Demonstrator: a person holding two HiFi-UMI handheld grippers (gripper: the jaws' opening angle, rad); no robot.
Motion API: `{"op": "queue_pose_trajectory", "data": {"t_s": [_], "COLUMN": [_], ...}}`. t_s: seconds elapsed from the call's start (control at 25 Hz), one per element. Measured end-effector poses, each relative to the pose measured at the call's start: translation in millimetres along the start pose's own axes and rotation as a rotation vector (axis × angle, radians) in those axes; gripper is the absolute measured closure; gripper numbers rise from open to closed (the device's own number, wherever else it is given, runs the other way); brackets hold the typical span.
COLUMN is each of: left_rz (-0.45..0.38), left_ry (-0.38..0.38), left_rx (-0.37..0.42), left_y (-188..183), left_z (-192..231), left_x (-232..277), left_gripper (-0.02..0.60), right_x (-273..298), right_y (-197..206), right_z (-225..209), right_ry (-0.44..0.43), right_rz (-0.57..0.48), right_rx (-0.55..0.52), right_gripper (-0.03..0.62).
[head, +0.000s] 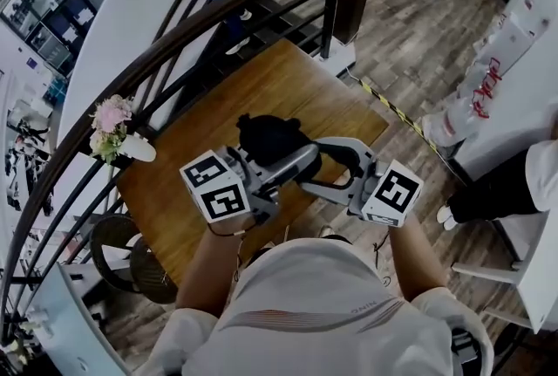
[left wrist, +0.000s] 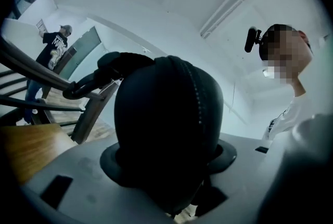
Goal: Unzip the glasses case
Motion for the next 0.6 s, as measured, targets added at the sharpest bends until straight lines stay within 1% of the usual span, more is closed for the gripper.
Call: {"op": "queue_pose_trajectory", "data": {"t_s": [0.16,0.32,0.48,0.6], "left_rz": [-0.05,-0.069,-0.087,-0.086], "left_ry": [-0.082,-0.126,-0.152,-0.159], "left_rx": [0.01,0.028,0.035,0.041], "left_y": [-8,-15,-17,-16], "left_z": [9,13,16,16], "left_x": [-1,-2,-5,-4], "left_gripper": [0.311,0.311,0.311,0.311], "right_x": [-10,-18,-6,6], "right_y": [2,22,41,48], "right_z": [-9,-15,-12,-5], "right_ry": [0.067,0.12,0.13,0.137], "right_rz": [-0.053,-0.034,-0.03,-0.024], "right_rx": [0.045,0.106,0.191,0.191], "right_gripper": [0.267,0.285,0.342,0.387]}}
Point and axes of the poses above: the fingertips, and each gripper's own axes: x forward along the fingers, z to its left, y out of its underside, the point moved 5 cm from there along -x, backward along the fingers, and after that the axes turned 15 degrees about x, right-handed, at the moved point
